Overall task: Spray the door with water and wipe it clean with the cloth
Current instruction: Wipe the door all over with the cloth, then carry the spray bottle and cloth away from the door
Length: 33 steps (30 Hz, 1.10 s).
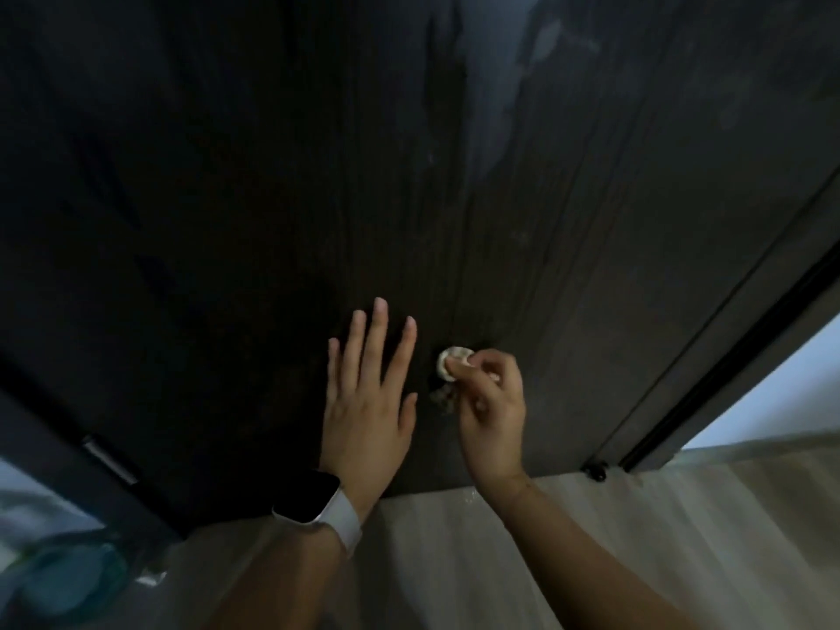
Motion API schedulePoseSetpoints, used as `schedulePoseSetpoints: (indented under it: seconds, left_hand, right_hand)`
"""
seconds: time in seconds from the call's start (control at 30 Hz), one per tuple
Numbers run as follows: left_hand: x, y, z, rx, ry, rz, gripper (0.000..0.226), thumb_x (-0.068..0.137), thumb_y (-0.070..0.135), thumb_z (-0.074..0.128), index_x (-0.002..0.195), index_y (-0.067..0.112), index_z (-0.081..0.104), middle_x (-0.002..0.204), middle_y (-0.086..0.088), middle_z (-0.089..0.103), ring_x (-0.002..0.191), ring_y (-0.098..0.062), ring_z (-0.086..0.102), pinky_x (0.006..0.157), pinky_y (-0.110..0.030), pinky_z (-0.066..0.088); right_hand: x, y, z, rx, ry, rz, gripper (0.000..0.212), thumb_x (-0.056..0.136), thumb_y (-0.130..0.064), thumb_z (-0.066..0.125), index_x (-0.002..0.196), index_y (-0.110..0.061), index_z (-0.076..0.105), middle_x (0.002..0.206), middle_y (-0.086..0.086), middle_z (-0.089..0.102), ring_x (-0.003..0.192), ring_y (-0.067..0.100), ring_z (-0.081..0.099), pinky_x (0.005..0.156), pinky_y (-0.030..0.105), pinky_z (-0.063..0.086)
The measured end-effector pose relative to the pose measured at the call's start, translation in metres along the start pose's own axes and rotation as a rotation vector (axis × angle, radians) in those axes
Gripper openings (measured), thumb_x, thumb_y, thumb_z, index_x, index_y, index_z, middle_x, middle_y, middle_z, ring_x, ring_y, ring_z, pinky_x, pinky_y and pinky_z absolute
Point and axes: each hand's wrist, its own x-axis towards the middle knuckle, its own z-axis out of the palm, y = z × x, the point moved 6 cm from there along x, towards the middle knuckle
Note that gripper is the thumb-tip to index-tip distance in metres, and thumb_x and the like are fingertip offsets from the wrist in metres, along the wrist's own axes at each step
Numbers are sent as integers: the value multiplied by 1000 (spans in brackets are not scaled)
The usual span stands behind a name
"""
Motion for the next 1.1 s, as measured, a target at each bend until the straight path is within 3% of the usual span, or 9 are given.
schedulePoseSetpoints:
  seconds: [0.17, 0.37, 0.5, 0.6, 0.67, 0.77, 0.9, 1.0, 1.1]
  left_hand:
    - [-46, -46, -24, -284, -48, 21, 72, 92, 25, 63, 154, 31, 27, 165, 11, 11, 148, -6, 14, 116, -37, 23]
    - [-143, -137, -32, -521, -52, -387, 41, 93, 42, 52, 134, 38, 51, 145, 29, 39, 133, 4, 38, 107, -29, 42]
    - [-218, -189, -42, -683, -21, -703, 33, 92, 31, 60, 125, 36, 55, 136, 12, 54, 128, -10, 49, 105, -29, 41]
    - [-266, -226, -43, -744, -8, -910, 39, 94, 16, 61, 120, 43, 51, 129, 10, 54, 124, -13, 50, 101, -29, 41]
    - [-287, -247, -41, -752, 48, -1026, 38, 95, 15, 60, 117, 44, 50, 125, 10, 54, 118, -11, 51, 98, -31, 42]
    - [-314, -287, -25, -750, 157, -1202, 35, 95, 22, 61, 127, 34, 49, 128, 6, 55, 115, -8, 51, 99, -36, 44]
    - [-327, -341, -9, -682, 418, -1258, 61, 84, 42, 67, 140, 27, 46, 143, 5, 48, 132, -18, 48, 109, -50, 40]
    - [-322, -374, 8, -658, 410, -1330, 88, 74, 49, 70, 149, 22, 32, 144, 9, 34, 136, -14, 38, 114, -47, 37]
    - [-310, -398, 25, -650, 315, -1265, 83, 70, 63, 72, 138, 23, 46, 137, 2, 52, 125, -17, 53, 103, -46, 49]
  right_hand:
    - [-34, -27, -3, 64, -107, 68, 44, 78, 17, 69, 103, -18, 71, 106, 0, 51, 99, 12, 56, 82, 25, 51]
    - [-76, -77, 64, 206, -431, 122, 41, 80, 14, 67, 99, -21, 73, 104, -11, 52, 98, 7, 58, 81, 14, 47]
    - [-93, -96, 120, 363, -556, 369, 41, 82, 9, 69, 90, -30, 75, 97, -4, 56, 89, 7, 61, 77, 23, 53]
    - [-96, -105, 155, 461, -692, 402, 47, 80, 8, 71, 87, -38, 76, 95, 0, 59, 83, 6, 63, 75, 19, 52]
    - [-95, -105, 177, 482, -771, 388, 41, 79, 9, 71, 89, -31, 76, 96, 3, 60, 83, 5, 62, 75, 14, 49]
    - [-106, -104, 214, 538, -849, 488, 36, 81, 8, 69, 88, -26, 76, 100, 5, 61, 86, 7, 64, 76, 18, 52]
    - [-140, -105, 265, 553, -944, 539, 36, 80, 6, 70, 89, -29, 76, 99, -3, 64, 95, 15, 65, 86, 35, 55]
    - [-166, -111, 292, 563, -970, 494, 50, 79, 5, 72, 90, -44, 74, 97, -10, 65, 94, 9, 66, 86, 23, 53]
    - [-185, -114, 302, 584, -951, 516, 43, 80, 5, 71, 92, -37, 73, 99, -7, 65, 94, 10, 66, 86, 21, 53]
